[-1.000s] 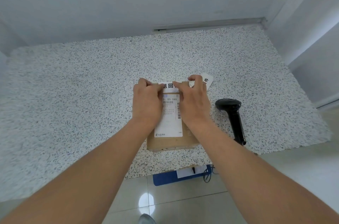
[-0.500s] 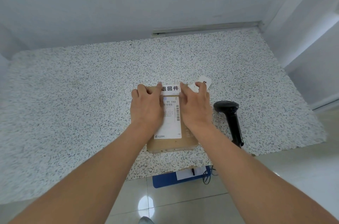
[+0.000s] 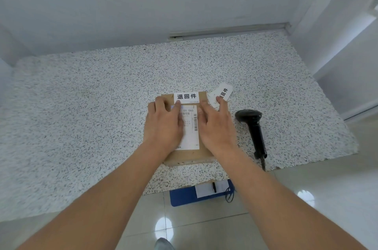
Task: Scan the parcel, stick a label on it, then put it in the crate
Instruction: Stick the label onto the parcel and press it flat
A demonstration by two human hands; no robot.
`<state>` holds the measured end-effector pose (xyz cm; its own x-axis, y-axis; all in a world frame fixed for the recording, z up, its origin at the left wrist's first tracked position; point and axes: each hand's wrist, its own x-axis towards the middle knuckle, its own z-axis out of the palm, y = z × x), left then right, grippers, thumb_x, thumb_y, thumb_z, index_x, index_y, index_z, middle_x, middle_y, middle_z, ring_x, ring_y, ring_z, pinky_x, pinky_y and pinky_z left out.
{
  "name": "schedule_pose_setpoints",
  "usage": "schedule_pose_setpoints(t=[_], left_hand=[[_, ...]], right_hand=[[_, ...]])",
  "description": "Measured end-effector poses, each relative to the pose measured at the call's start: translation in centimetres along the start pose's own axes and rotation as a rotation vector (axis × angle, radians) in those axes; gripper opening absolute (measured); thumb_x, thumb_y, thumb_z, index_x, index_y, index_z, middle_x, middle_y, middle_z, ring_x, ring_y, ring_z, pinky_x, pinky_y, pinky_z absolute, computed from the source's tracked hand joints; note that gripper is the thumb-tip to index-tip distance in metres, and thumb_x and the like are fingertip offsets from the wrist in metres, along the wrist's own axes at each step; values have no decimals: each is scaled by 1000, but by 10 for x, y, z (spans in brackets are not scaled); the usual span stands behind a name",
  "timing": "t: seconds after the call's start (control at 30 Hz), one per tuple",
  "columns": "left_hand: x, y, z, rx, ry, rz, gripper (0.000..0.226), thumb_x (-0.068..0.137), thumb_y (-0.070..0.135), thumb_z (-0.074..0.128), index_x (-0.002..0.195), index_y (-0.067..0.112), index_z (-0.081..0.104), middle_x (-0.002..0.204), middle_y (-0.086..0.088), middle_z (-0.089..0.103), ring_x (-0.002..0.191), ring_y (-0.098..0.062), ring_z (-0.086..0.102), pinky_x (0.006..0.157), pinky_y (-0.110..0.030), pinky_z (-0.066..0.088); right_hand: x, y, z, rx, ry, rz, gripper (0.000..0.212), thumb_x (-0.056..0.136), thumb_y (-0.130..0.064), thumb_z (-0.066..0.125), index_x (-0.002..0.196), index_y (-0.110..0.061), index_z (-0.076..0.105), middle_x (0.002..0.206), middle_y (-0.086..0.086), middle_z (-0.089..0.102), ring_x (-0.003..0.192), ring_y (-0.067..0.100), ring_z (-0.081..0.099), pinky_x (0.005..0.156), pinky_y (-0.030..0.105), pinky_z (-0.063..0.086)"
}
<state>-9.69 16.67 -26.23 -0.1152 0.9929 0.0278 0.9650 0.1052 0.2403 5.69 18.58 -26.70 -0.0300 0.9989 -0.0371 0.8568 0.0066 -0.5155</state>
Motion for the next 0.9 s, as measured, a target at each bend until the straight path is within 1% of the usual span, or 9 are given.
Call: schedule_pose_setpoints(t=[0.13, 0.23, 0.37, 0.5, 0.63, 0.7, 0.77, 0.83, 0.9], left_hand=[[-19, -5, -4, -21, -45, 35, 48, 103, 41, 43, 145, 20, 52, 146, -20, 37, 127, -37, 37, 99, -50, 48], [-38, -6, -4, -100, -107, 15, 53, 104, 43, 40, 153, 22, 42, 159, -19, 22, 138, -39, 33, 107, -54, 44], [-57, -3, 1, -195, -164, 14, 62, 105, 45, 35, 161, 24, 23, 169, -10, -1, 152, -34, 20, 116, -51, 37], [-63, -3, 2, -215, -167, 66, 62, 107, 43, 32, 162, 20, 19, 172, -2, -1, 155, -27, 15, 122, -47, 28], [-68, -4, 3, -242, -161, 61, 61, 108, 42, 32, 162, 20, 19, 172, -1, 2, 154, -25, 22, 117, -45, 35], [-72, -6, 4, -264, -169, 54, 60, 108, 42, 32, 163, 21, 17, 172, 1, 2, 154, -25, 21, 118, -46, 35], [-76, -7, 5, -282, -183, 61, 61, 108, 42, 32, 163, 22, 13, 172, 4, 1, 155, -24, 19, 120, -46, 32], [-78, -7, 6, -306, -191, 80, 63, 108, 39, 35, 163, 20, 10, 172, 3, -1, 156, -21, 14, 123, -43, 25], [-78, -6, 5, -317, -202, 93, 66, 108, 37, 37, 163, 17, 8, 172, 1, -2, 156, -20, 10, 124, -41, 20]], right_hand=[[-9, 4, -4, -14, -34, -63, 39, 110, -45, 39, 145, -33, 53, 165, 10, 26, 135, 32, 48, 101, 45, 49], [-20, 6, -5, -10, -74, -73, 42, 109, -48, 37, 149, -36, 46, 165, 7, 24, 136, 31, 48, 104, 48, 49], [-34, 7, -5, 32, -129, -79, 47, 109, -47, 38, 154, -34, 42, 170, 2, 19, 143, 31, 44, 109, 52, 48], [-44, 13, -4, 39, -188, -137, 51, 110, -45, 36, 160, -38, 34, 175, -12, 8, 156, 22, 28, 113, 47, 41], [-50, 17, -1, 70, -199, -153, 53, 111, -45, 36, 163, -37, 28, 175, -15, 0, 158, 19, 24, 114, 45, 41], [-53, 20, 1, 89, -209, -160, 54, 110, -46, 37, 163, -37, 28, 175, -17, -2, 158, 17, 23, 115, 44, 40], [-56, 22, 2, 108, -240, -175, 57, 110, -47, 38, 164, -37, 25, 175, -17, -4, 160, 16, 19, 119, 45, 36], [-58, 24, 3, 144, -269, -184, 60, 109, -47, 41, 165, -36, 21, 175, -17, -5, 161, 13, 12, 123, 47, 30], [-60, 24, 3, 180, -284, -179, 63, 109, -45, 44, 166, -33, 20, 175, -16, -5, 161, 10, 6, 127, 45, 24]])
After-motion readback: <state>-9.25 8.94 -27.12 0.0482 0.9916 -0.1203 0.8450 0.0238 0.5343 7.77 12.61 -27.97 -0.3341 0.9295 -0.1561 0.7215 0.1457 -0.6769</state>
